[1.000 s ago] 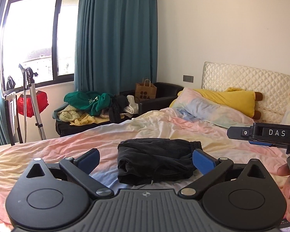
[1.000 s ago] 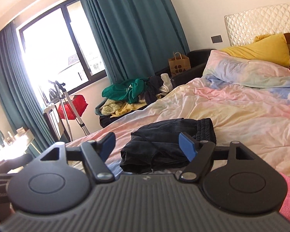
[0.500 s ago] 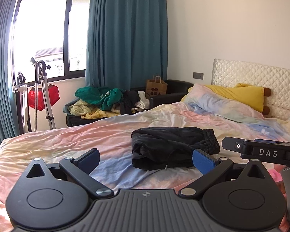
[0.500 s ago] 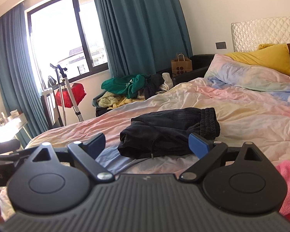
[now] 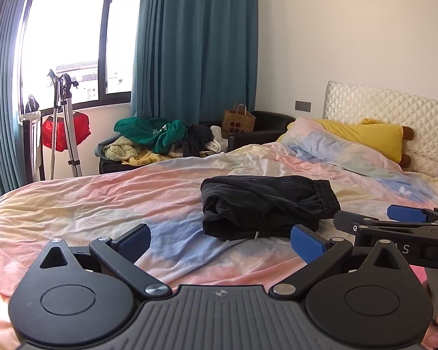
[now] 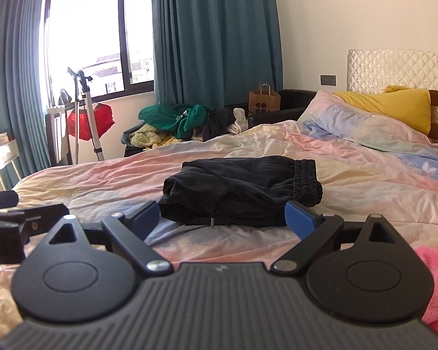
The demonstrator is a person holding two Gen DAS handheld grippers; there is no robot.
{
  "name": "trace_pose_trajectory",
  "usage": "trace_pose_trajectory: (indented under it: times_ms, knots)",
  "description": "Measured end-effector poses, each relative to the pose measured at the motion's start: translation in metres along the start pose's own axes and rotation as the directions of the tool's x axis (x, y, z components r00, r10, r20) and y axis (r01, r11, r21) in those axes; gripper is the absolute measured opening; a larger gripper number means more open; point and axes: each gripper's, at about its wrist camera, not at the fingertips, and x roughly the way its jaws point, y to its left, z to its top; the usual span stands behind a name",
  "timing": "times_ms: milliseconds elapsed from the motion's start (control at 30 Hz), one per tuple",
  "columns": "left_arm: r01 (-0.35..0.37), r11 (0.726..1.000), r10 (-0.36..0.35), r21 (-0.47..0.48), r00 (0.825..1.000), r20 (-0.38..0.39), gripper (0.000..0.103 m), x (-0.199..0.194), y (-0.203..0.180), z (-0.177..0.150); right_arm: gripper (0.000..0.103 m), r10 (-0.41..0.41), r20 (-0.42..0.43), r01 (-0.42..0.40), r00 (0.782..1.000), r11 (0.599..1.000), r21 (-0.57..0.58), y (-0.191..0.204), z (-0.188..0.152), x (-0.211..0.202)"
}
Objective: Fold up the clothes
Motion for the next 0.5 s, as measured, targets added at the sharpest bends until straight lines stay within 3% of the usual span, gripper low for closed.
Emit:
trace_pose_trajectory:
  times_ms: [500]
  knots:
    - [-0.046,0.997,0.045,-0.058,0.999,-0.021,0.103,0.007,0.009,-0.002,0.094,-0.002,-0.043,0.004,0.999,0.999,0.042,-0.011,-0.003,0.009]
